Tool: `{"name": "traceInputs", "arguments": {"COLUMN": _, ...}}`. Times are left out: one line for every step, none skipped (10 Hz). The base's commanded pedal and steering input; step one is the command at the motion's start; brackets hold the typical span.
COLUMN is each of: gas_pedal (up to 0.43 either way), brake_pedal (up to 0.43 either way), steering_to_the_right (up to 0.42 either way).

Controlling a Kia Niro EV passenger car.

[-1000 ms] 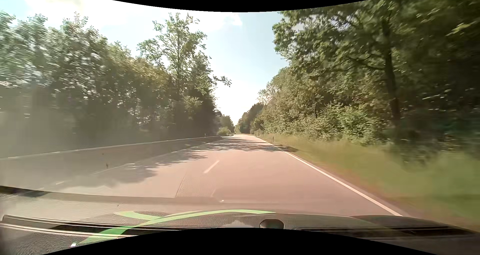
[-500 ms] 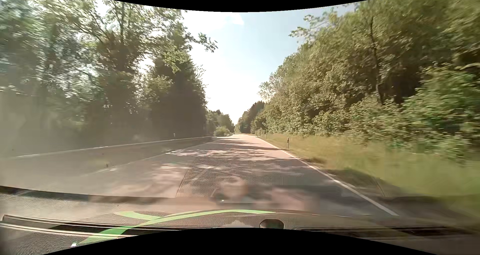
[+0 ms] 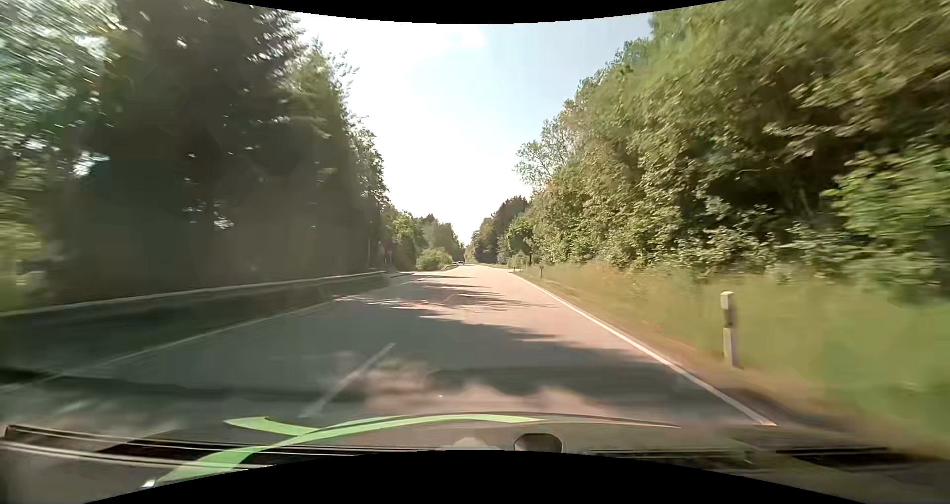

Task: Follow the waypoints while adhering to traffic rules and regulations

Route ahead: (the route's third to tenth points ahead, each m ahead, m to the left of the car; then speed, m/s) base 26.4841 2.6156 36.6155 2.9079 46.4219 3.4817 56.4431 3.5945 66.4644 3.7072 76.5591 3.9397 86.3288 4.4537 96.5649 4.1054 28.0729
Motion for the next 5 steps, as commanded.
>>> {"name": "traceInputs", "arguments": {"gas_pedal": 0.209, "brake_pedal": 0.0, "steering_to_the_right": -0.003}}
{"name": "traceInputs", "arguments": {"gas_pedal": 0.209, "brake_pedal": 0.0, "steering_to_the_right": -0.003}}
{"name": "traceInputs", "arguments": {"gas_pedal": 0.209, "brake_pedal": 0.0, "steering_to_the_right": -0.003}}
{"name": "traceInputs", "arguments": {"gas_pedal": 0.209, "brake_pedal": 0.0, "steering_to_the_right": -0.003}}
{"name": "traceInputs", "arguments": {"gas_pedal": 0.209, "brake_pedal": 0.0, "steering_to_the_right": -0.003}}
